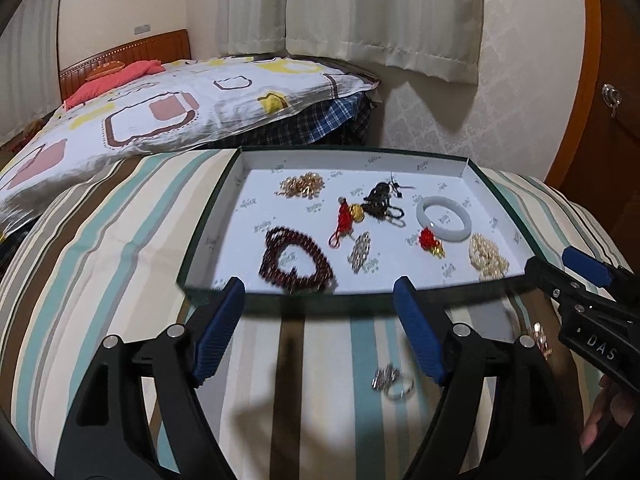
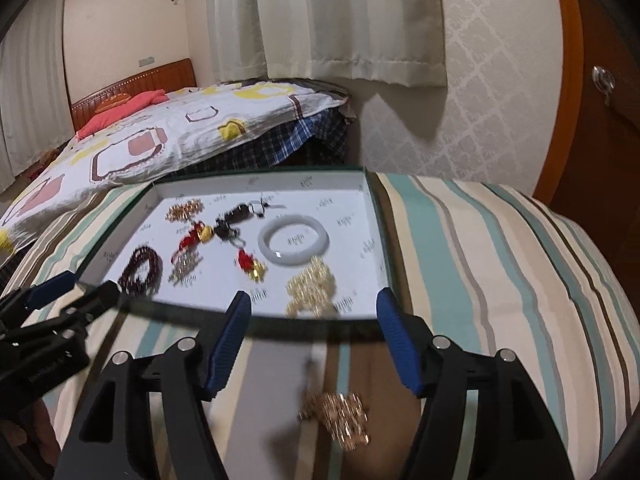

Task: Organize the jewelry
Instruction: 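Withdraw both grippers from the box toward the last pieces, then grasp the gold chain necklace with the right gripper while the left gripper grasps the silver ring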

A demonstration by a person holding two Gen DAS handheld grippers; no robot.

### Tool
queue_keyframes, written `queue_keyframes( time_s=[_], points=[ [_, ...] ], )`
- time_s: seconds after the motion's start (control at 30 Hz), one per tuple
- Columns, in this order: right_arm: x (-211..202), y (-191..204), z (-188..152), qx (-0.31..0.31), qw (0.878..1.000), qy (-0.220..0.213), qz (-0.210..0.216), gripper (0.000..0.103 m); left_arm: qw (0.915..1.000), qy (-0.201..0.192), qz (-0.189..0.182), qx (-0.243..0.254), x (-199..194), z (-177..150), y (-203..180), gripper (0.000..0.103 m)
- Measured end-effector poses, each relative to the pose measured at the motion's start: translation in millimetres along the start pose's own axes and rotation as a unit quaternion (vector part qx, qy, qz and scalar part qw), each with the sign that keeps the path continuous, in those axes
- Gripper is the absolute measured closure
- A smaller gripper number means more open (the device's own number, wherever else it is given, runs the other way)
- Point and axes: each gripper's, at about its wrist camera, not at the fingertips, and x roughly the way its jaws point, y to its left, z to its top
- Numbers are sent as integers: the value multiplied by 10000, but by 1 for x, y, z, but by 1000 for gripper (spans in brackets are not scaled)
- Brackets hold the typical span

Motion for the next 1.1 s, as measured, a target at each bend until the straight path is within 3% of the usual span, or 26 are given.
queue_keyframes(
  time_s=[0.4, 0.73, 0.9, 0.97, 1.1],
  points=[
    [0, -9, -38, 151, 9990, 424, -18, 39, 9998, 179, 106, -65, -21, -32, 14, 28],
    [11, -15, -44, 263, 9964, 803, -32, 39, 9993, 360, 65, -22, -17, -42, 10, 28],
    [13, -8, -47, 145, 9956, 920, 61, 62, 9992, 408, -4, 12, -16, -43, 2, 28],
    [11, -4, -48, 80, 9956, 924, 123, 78, 9990, 445, -37, 19, -14, -43, -1, 28],
    [10, 0, -49, 57, 9955, 915, 258, 80, 9986, 507, -122, 79, -12, -43, -9, 28]
  ],
)
